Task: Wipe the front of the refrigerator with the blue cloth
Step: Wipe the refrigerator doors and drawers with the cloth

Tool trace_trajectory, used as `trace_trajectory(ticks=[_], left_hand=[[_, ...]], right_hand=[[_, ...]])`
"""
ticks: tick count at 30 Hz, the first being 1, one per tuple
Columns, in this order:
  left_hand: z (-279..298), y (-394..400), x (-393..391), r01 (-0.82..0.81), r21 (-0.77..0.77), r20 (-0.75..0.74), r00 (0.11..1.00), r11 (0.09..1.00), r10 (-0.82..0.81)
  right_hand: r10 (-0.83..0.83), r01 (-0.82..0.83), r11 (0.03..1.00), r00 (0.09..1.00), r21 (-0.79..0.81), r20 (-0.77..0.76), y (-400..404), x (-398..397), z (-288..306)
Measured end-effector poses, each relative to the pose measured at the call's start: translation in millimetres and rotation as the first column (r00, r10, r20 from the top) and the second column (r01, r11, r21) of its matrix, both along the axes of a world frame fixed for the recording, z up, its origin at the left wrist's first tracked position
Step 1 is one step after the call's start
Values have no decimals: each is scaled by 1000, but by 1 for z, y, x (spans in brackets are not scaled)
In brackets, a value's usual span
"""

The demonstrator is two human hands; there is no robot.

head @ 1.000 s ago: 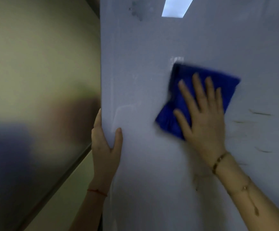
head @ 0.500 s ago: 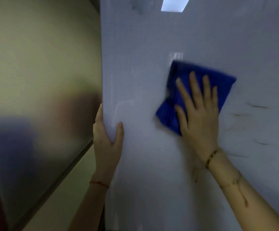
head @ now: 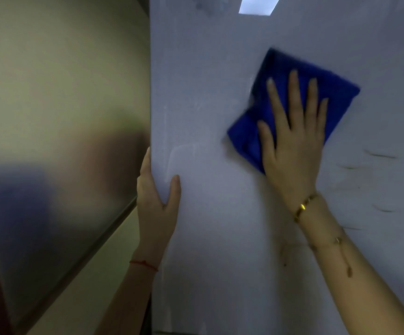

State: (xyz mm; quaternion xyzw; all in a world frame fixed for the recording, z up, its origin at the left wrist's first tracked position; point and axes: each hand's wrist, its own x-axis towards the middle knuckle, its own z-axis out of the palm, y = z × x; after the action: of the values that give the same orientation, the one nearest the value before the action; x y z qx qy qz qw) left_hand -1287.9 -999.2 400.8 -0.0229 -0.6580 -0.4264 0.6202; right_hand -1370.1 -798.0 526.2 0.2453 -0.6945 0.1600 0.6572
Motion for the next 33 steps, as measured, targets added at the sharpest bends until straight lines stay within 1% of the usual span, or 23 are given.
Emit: trace_trajectory(ticks=[1,2,4,6,7,8,10,11,13,15,16,17,19,21,22,23,25,28,29,30,31,32,33], left_hand=[[0,0,0,6,7,5,1000,1000,-6],[0,-1,0,11,14,12,1000,1000,-12],[0,-2,-1,3,8,13,1000,1000,-3],[0,-2,-1,-5,-11,11,1000,1000,5],[-1,-2,-1,4,-12,6,1000,1000,-4],[-1,-2,-1,14,-12,-2,1000,1000,-14],[-1,-2,-1,24,-7,-2,1000,1000,-24],[-1,-2,-1,29,-3,1,1000,1000,-29],[-1,-1,-2,35,8,-7,999,999,-35],[-1,-2,-3,30,9,-5,1000,1000,-30],[-1,-2,-3,31,11,0,1000,999,-31],[-1,-2,-3,30,15,5,1000,999,-30],[-1,-2,-3,9,14,13,1000,1000,-9],[-1,-3,-3,11,2,18,1000,1000,-11],[-2,-3,-3,14,-2,15,1000,1000,-14],[-2,-3,-3,14,-4,11,1000,1000,-14],[-1,-3,-3,17,1,10,1000,1000,-17],[-2,-2,-4,23,4,-12,1000,1000,-23],[-2,-2,-4,26,3,-10,1000,1000,-26],[-2,-2,-4,28,3,-5,1000,1000,-28],[-2,-3,-5,29,5,0,1000,1000,-29],[-2,-4,-4,28,6,2,1000,1000,-28],[-2,-4,-5,26,6,6,1000,1000,-26]], right_hand=[[-8,8,999,1000,-36,0,-9,2,10],[-13,13,1000,1000,0,-18,-17,4,6],[0,10,977,999,214,-46,-25,12,-35],[-11,24,905,999,424,-33,-17,19,-95],[-28,45,871,999,489,-41,-8,21,-116],[-33,55,855,998,515,-52,2,20,-124],[-18,40,881,998,471,-52,12,12,-104],[-15,32,917,999,397,-46,12,9,-83],[0,6,981,1000,194,-31,2,5,-33],[1,0,999,1000,35,-13,-16,6,0],[-9,10,1000,1000,26,-16,-24,7,2],[-18,21,997,999,77,-33,-29,9,-6],[-8,22,960,998,279,-54,-32,15,-46],[-11,31,893,999,449,-48,-22,20,-97],[-24,47,871,998,490,-53,-12,21,-112],[-29,52,865,998,500,-53,-2,18,-115],[-24,40,902,999,429,-41,11,11,-91],[-4,6,990,1000,139,-14,4,3,-16],[-2,3,998,1000,57,-12,-4,2,3],[-8,8,1000,1000,10,-9,-12,3,12],[-15,15,1000,1000,15,-18,-18,5,11],[-18,20,997,999,68,-32,-22,7,0],[-18,24,988,999,155,-36,-24,9,-20]])
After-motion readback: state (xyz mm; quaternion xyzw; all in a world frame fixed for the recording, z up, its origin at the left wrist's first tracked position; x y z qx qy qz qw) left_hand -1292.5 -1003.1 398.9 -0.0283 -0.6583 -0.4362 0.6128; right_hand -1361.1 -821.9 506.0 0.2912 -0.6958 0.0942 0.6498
